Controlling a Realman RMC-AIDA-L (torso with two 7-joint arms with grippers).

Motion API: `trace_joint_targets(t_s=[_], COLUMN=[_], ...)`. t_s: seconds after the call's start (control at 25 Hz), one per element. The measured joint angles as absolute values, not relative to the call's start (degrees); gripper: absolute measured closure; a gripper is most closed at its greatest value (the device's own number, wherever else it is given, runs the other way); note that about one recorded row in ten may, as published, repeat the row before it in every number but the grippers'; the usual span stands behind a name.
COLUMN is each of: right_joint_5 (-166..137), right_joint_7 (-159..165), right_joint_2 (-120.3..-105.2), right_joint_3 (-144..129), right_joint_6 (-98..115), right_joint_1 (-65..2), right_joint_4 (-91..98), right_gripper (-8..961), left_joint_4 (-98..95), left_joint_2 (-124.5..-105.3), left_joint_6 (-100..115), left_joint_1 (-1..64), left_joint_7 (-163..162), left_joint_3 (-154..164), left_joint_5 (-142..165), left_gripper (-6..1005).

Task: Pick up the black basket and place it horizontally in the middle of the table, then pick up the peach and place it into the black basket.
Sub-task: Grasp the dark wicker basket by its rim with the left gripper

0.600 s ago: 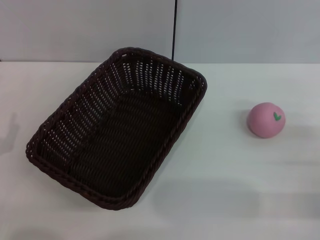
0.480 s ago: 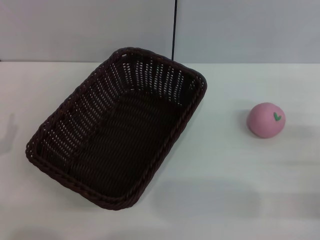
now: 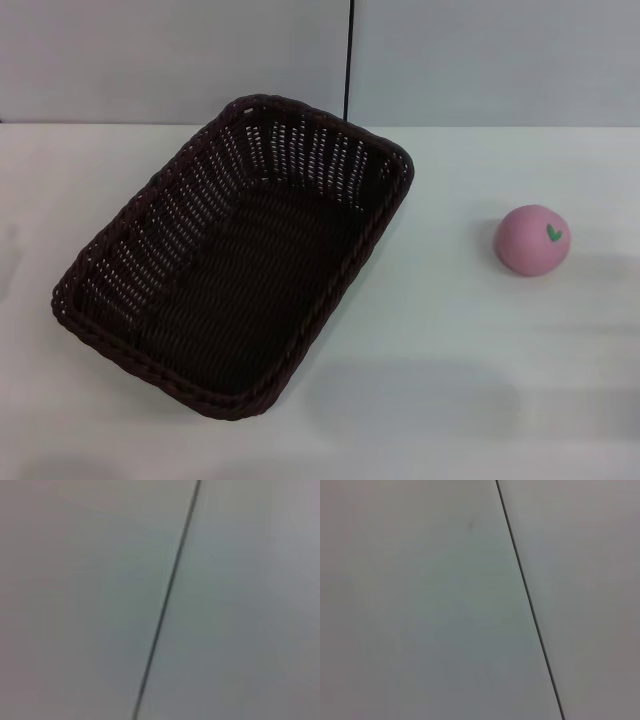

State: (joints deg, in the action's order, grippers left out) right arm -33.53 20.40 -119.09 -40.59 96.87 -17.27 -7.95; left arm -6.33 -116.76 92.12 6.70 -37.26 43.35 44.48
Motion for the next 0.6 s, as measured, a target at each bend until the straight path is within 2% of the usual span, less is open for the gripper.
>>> trace_joint_targets(t_s=[0.08,0.12,0.16,0.24,0.28,0.32,0.44,0.52,0.56,0.6], right_joint_5=[-33.43,-33.36,-33.36,-33.26,-33.21,-33.15,-33.13,-33.12,-33.12,-33.12], right_joint_7=[20.40,20.39,20.39,20.40,20.40,20.39,20.40,20.40,20.39,20.39], right_joint_2=[-119.10,-119.09,-119.09,-119.10,-119.10,-119.09,-119.09,-119.09,-119.09,-119.09], right_joint_3=[-40.55,-40.54,-40.54,-40.53,-40.52,-40.51,-40.51,-40.50,-40.51,-40.51], right_joint_6=[96.38,96.11,96.11,95.97,95.95,95.89,95.78,95.54,95.38,95.25], right_joint_1=[-17.18,-17.20,-17.20,-17.24,-17.27,-17.33,-17.50,-17.65,-17.76,-17.81], right_joint_4=[-7.95,-7.91,-7.91,-7.74,-7.60,-7.30,-7.10,-6.80,-6.57,-6.42], right_gripper=[224,224,224,224,224,224,224,224,224,224], left_joint_4=[-7.81,-13.61,-13.61,-19.97,-19.97,-29.33,-37.07,-37.07,-49.61,-51.99], left_joint_2=[-116.34,-114.33,-114.33,-112.15,-112.15,-110.09,-109.09,-109.09,-108.58,-108.64], left_joint_6=[91.55,89.12,89.12,86.51,86.51,84.58,83.83,83.83,84.54,85.00], left_joint_1=[6.39,5.52,5.52,4.95,4.95,4.70,4.71,4.71,6.19,6.60], left_joint_7=[-38.87,-45.67,-45.67,-55.39,-55.39,-67.30,-76.28,-76.28,-89.46,-91.55], left_joint_3=[44.73,48.57,48.57,50.05,50.05,49.70,48.85,48.85,46.25,45.93], left_joint_5=[44.88,47.94,47.94,53.46,53.46,62.62,70.10,70.10,82.63,85.10], left_gripper=[313,314,316,318,320,321,325,328,329,331])
